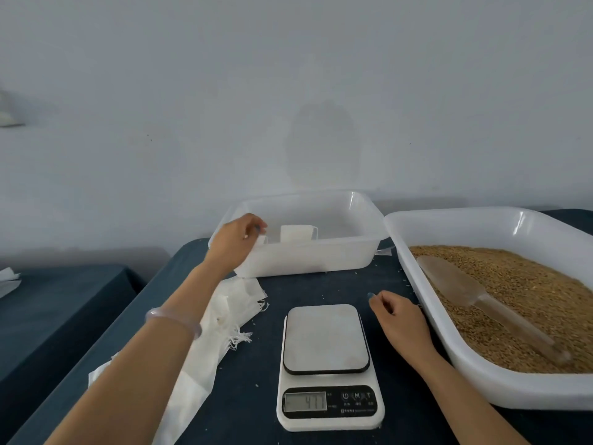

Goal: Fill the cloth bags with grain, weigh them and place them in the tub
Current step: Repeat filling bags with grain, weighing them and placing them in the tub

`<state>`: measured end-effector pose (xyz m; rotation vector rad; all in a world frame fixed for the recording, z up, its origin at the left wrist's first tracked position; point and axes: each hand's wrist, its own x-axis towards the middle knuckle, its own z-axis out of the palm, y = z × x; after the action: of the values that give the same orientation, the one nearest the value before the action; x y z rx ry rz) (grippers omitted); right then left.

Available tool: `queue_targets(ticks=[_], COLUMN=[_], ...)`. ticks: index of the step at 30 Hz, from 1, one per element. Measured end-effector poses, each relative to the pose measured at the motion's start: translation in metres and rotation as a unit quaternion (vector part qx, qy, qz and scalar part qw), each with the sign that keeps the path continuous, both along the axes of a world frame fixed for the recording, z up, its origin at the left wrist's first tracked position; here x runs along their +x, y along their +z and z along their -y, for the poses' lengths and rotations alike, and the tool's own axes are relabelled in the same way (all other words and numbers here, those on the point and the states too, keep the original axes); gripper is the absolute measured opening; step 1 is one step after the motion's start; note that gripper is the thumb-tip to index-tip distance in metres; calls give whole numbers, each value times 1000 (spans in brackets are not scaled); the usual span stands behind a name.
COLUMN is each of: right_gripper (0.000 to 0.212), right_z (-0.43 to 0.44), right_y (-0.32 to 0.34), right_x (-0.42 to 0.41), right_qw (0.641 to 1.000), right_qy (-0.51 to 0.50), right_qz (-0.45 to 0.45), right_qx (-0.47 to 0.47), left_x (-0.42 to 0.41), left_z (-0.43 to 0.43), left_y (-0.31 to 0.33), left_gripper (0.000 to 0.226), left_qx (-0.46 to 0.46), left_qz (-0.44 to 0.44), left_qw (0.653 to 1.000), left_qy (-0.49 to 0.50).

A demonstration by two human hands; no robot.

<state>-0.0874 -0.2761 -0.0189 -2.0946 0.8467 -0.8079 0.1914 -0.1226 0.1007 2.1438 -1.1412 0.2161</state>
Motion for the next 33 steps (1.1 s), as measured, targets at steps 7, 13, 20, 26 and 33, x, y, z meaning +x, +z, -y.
queue_targets(ticks=[7,13,20,26,33], right_gripper=[43,43,42,42,42], right_z=[0,-1,-3,-2,-2], right_y=[1,2,4,4,2], right_x=[1,0,-1,-1,0], right_qw=[1000,1000,1000,1000,1000], right_qy=[1,4,8,6,5], right_qz=[-1,6,3,-1,7], right_qx=[10,3,4,2,-1], left_x=[1,-21,-22,-20,-29], left_z=[-64,-76,-80,-85,-88], left_y=[10,-13,-25,-15,-4], left_gripper=[34,45,17,16,11], left_qx=[471,579,452,370,191], left_qz=[71,13,83,77,97], left_qw=[865,800,856,884,943], left_qy=[158,156,239,275,253])
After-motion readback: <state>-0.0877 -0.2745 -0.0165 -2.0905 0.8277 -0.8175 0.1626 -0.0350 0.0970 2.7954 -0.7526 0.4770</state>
